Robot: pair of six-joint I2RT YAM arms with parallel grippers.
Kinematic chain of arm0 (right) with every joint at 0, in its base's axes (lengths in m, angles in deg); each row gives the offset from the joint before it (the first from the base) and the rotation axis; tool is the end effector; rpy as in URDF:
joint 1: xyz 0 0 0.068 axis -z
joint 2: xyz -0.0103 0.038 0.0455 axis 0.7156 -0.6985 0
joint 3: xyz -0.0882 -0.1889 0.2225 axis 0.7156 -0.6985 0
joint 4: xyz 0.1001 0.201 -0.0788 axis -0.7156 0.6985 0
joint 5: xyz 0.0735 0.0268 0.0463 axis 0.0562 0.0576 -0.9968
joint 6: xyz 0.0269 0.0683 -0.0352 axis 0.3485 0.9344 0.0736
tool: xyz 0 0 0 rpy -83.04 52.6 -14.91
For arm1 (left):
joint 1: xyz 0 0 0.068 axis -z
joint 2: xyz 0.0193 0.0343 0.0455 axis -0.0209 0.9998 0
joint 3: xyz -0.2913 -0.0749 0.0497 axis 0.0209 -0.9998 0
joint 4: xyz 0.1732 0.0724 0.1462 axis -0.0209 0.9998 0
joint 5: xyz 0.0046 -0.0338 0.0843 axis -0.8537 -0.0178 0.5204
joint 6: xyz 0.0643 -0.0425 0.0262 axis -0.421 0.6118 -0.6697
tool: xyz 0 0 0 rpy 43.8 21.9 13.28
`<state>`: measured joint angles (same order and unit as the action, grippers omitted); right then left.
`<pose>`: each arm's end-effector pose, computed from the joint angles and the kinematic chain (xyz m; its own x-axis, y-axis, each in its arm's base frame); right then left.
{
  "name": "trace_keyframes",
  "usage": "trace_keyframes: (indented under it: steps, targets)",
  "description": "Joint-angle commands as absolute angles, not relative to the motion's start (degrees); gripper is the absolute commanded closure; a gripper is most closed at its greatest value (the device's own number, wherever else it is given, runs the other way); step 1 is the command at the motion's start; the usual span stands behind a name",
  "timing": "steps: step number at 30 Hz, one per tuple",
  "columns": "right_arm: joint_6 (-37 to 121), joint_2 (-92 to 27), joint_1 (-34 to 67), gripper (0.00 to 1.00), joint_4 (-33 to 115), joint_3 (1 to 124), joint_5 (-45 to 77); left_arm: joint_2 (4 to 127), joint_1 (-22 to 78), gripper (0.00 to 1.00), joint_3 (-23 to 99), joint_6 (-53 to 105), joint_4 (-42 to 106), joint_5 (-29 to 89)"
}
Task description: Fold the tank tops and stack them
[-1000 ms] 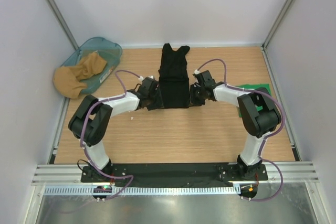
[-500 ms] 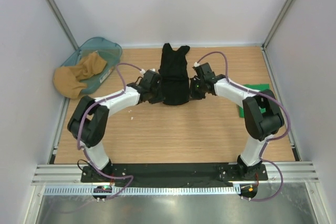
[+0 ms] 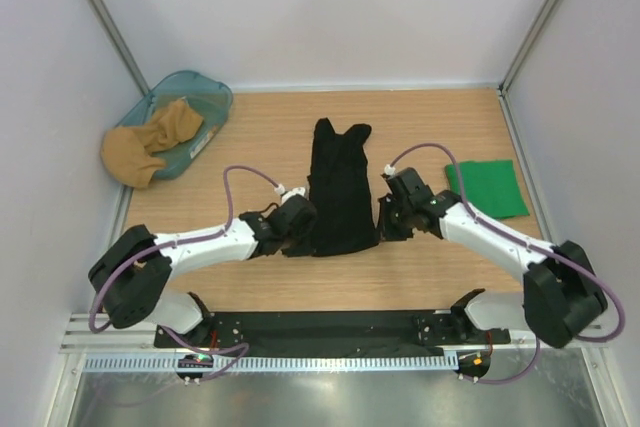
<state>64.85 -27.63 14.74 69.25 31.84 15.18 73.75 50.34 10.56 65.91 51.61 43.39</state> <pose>0.1993 0.1318 0.2139 -0.9308 0.0098 -0.3654 -0.1302 0.9252 0.3565 0.1849 -0.2043 0.1987 -0.9029 -0.1490 -0.4033 0.0227 0.9202 -0.3909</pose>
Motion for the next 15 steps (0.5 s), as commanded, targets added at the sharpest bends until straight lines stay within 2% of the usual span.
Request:
trace_keyframes:
  steps: [1,9,15]
  targets:
    - [67.5,-18.1,11.9,0.99,73.3,30.3,18.0,67.4,55.1,1.00,9.1,70.8,52.4,48.7]
    - [72.5,-7.0,4.4,0.99,81.2,27.3,21.4,61.4,67.8,1.00,7.9,77.7,58.1,54.9]
    - [74.3,0.1,3.0,0.99,86.4,27.8,23.2,58.7,72.2,1.00,10.3,80.3,63.1,58.5]
